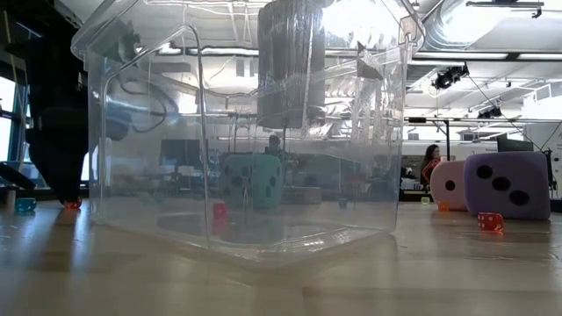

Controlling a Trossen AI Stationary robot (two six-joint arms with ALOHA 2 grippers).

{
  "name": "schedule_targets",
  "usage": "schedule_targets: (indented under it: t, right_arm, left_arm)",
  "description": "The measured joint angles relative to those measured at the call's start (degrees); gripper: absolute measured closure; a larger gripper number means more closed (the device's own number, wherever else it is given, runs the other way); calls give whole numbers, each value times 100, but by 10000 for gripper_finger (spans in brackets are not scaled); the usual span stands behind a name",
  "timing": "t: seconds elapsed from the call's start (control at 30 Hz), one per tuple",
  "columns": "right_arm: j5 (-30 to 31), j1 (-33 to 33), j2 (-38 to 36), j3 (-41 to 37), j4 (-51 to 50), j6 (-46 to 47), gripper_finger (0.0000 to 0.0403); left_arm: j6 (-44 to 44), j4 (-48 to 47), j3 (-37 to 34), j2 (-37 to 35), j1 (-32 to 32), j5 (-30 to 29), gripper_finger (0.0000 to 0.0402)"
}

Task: Pick & Place Dice
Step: Put the small red dice into the transparent bin

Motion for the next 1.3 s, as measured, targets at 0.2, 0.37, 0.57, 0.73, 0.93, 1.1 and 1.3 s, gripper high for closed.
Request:
schedule_targets:
  t: [0.2,0.37,0.57,0.73,0.93,1.1,1.3]
  right_arm:
    - [-16,-2,200,0,93,192,117]
    - [-44,-46,249,0,170,192,117]
    - [-44,-82,249,0,240,185,117]
    - [-57,-76,249,0,237,149,117]
    - [-57,-79,249,0,236,124,117]
    - [-47,-126,249,0,266,271,117]
    - [-46,-114,249,0,354,540,117]
  left_arm:
    - [2,-3,0,0,11,-22,208]
    - [4,-4,0,0,11,-25,208]
    - [7,-6,0,0,15,-63,208]
    - [-10,-3,0,0,15,-37,208]
    - [-115,0,0,161,15,-71,208]
    - [167,-3,26,517,11,-154,208]
    - [260,-8,20,662,11,-152,209]
